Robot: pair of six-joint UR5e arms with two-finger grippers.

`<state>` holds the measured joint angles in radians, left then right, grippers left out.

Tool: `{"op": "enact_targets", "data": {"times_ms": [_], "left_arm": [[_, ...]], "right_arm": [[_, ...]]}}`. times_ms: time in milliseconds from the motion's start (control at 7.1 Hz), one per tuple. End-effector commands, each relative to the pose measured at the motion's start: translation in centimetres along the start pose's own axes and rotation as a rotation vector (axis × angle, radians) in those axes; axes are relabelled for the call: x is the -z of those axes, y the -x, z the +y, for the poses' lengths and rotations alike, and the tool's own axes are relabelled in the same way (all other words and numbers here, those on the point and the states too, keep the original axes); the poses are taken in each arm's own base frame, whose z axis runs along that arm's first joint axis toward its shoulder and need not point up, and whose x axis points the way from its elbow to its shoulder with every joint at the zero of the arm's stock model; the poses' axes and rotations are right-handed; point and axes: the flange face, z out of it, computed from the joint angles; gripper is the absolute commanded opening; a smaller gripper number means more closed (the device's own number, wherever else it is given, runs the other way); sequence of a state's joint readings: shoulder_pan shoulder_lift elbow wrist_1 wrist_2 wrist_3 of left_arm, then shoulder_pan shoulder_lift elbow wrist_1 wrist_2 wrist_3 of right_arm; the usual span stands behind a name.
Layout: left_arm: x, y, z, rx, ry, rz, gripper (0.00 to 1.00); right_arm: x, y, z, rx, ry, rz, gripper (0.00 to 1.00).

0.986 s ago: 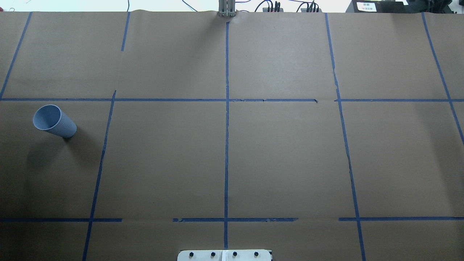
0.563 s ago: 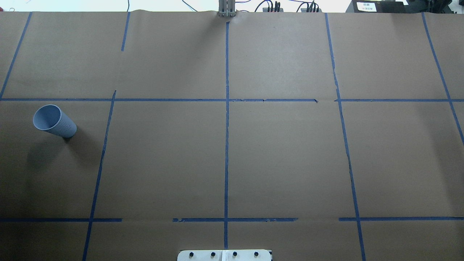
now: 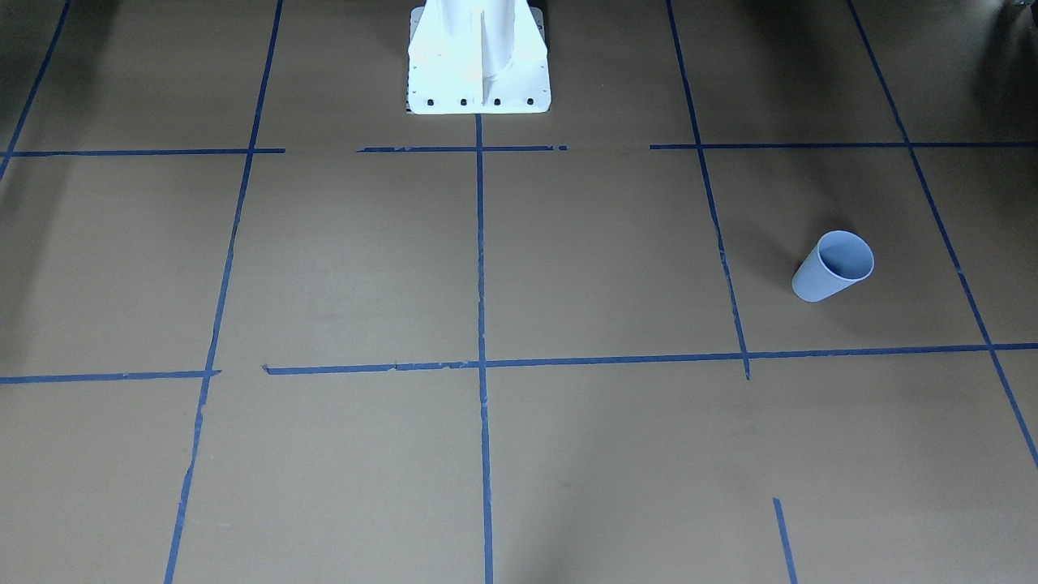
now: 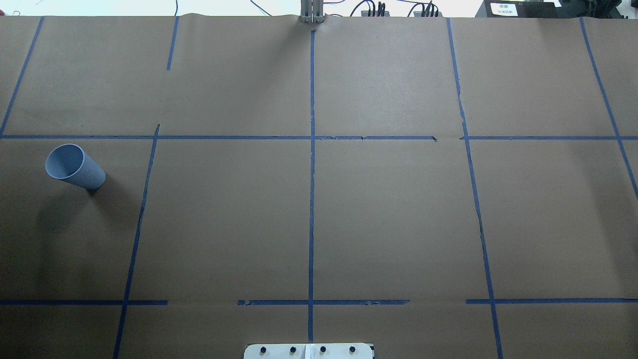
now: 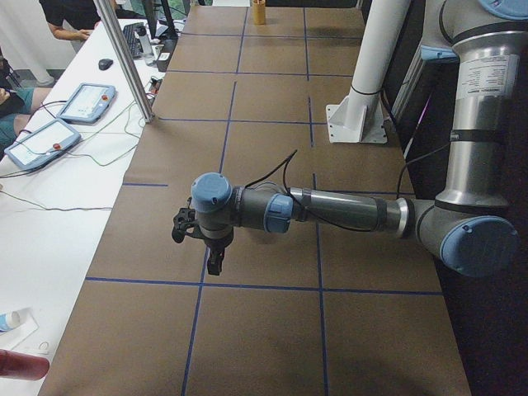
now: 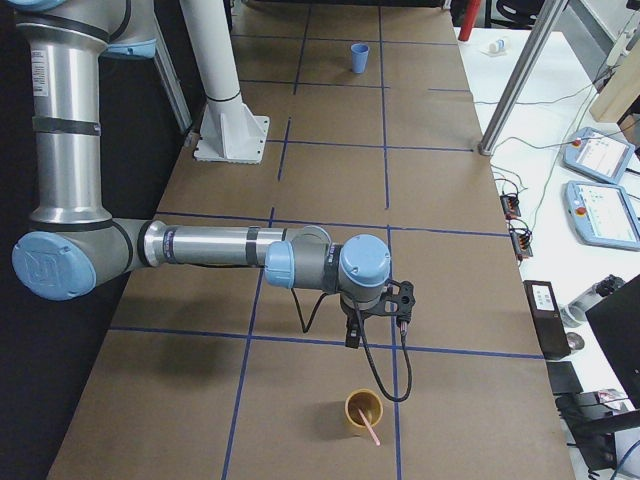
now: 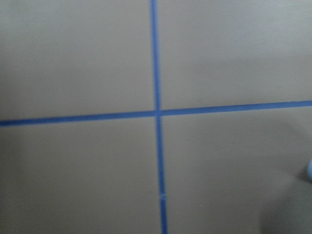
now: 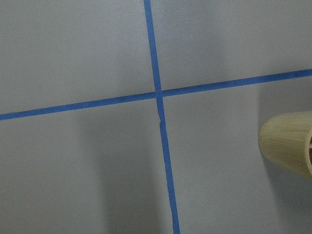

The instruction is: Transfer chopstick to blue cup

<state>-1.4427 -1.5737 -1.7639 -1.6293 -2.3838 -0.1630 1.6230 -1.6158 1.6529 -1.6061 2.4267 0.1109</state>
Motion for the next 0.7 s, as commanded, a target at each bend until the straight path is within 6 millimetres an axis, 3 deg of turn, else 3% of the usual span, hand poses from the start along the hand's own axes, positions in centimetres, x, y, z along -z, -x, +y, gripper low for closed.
{"op": "enact_targets", "data": {"times_ms": [0,282,563], "left_arm": [[-2.1,-10.2,0.5,0.039,0.033,0.044,1.0],[-6.6,-13.3,0.8,0.061,0.024,0.035,1.0],[-9.7,-13.8,0.4,0.075,0.046,0.038,1.0]], "right_arm": [[0.2,0.3,-0.1,0.006,-0.005,-0.001,1.0],[0.3,0.4,-0.1,0.007,-0.007,-0.001,1.0],[0.3,0.4,-0.2,0.01,-0.008,-0.001,1.0]]}}
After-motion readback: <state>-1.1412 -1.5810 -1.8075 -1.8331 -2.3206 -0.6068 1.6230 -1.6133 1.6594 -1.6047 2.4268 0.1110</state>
